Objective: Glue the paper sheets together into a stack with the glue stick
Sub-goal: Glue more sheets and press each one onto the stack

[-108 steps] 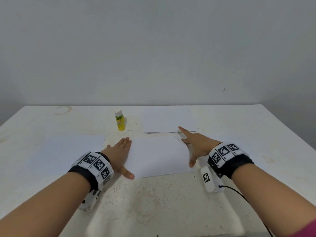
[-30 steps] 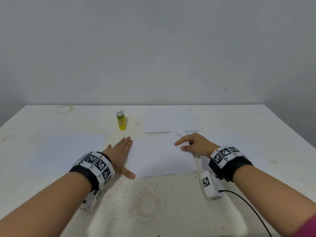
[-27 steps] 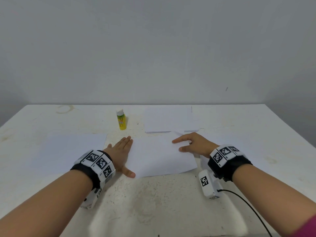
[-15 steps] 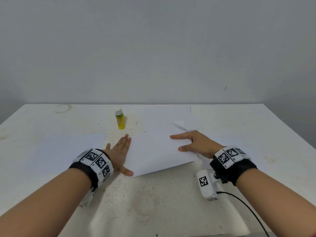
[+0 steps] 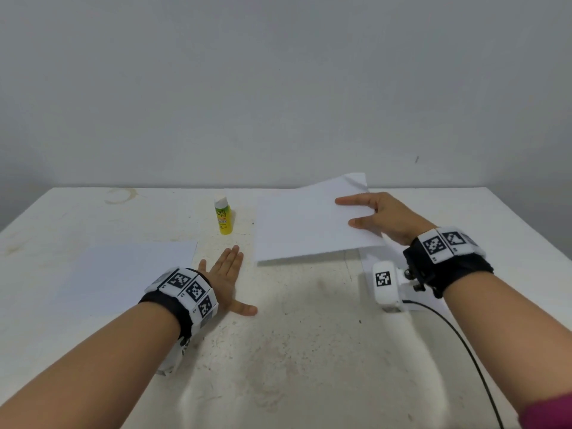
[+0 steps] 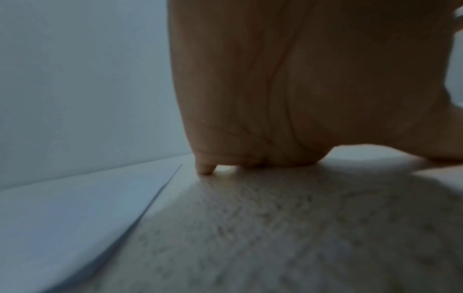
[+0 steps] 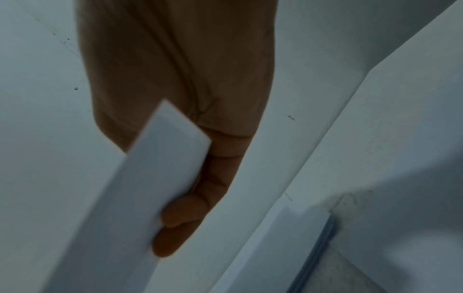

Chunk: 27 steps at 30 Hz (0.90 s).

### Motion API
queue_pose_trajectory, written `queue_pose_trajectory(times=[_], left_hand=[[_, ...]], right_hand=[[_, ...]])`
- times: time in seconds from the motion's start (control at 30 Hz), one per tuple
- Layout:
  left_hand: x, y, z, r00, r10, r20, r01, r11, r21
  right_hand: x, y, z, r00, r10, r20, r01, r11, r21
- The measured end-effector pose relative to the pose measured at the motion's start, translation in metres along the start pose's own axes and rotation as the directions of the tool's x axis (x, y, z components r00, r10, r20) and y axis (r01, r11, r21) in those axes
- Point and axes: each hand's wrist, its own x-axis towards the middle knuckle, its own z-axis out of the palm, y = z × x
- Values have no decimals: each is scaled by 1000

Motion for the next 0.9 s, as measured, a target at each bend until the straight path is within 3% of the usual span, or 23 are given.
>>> queue_pose_trajectory(times=[0.27,0.5,0.67,0.9], left_hand=[[-3,2,4,999,-30,-20,29,999,-35],[-2,-2,1,999,34,14,-33,997,-76],[5,-7,4,998,64,13,-62,994,-84],[4,-8,0,995,88,55,-83,993,-82]], right_hand=[[64,13,-8,997,28,-67,-40,981,-188],[97,27,-2,991,113,-76,-132,922,-365],[109,37,2,981,173,-83,-191,852,-487],[121,47,5,981,184,-58,-178,750,-637]])
